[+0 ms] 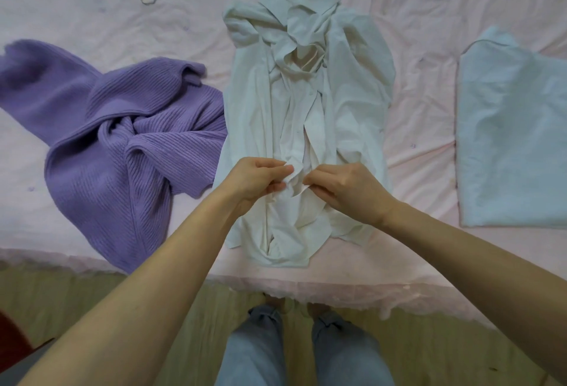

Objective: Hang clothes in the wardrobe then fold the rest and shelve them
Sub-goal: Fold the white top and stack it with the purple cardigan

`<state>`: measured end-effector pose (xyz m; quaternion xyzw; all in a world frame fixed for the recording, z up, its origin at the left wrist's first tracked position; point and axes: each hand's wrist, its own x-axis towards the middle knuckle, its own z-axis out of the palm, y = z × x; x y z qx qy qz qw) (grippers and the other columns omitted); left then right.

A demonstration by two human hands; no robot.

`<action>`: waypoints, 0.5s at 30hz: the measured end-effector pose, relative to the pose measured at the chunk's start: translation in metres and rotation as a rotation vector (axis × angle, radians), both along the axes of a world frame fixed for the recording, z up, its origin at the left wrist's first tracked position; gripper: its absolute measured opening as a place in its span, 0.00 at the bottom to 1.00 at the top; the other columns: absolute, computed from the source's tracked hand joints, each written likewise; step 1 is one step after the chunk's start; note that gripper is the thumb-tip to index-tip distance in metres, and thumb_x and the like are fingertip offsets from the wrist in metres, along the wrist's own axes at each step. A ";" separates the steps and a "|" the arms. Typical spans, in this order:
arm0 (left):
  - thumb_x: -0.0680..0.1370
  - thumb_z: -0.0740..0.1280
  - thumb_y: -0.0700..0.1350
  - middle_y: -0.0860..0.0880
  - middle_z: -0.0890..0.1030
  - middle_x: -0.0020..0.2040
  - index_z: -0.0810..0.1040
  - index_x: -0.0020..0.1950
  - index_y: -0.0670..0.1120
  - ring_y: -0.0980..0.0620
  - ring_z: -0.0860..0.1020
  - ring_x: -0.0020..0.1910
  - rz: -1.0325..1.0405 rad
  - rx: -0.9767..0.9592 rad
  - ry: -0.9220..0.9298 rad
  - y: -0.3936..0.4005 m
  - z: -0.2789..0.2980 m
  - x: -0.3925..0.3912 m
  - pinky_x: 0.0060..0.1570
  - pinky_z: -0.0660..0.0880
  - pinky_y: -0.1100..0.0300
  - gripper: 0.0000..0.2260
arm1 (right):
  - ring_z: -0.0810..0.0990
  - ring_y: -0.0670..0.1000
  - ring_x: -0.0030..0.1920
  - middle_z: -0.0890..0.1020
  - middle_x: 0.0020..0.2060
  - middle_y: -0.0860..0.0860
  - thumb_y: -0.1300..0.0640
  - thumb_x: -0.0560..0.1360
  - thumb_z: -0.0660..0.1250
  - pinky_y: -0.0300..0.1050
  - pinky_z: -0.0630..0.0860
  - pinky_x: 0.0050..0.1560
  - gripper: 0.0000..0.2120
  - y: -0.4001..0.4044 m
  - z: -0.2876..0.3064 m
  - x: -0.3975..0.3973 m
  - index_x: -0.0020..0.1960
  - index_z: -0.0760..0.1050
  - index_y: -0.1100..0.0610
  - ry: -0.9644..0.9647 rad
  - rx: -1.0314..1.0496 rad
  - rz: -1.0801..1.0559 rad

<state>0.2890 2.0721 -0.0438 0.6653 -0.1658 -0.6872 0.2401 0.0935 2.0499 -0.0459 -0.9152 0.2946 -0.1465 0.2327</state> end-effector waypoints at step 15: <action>0.72 0.74 0.39 0.43 0.85 0.44 0.84 0.46 0.36 0.51 0.84 0.47 -0.059 -0.038 -0.061 -0.001 0.015 -0.008 0.58 0.78 0.57 0.07 | 0.81 0.52 0.38 0.82 0.39 0.51 0.55 0.77 0.58 0.51 0.79 0.38 0.12 -0.003 0.005 0.009 0.47 0.78 0.60 0.010 0.263 -0.128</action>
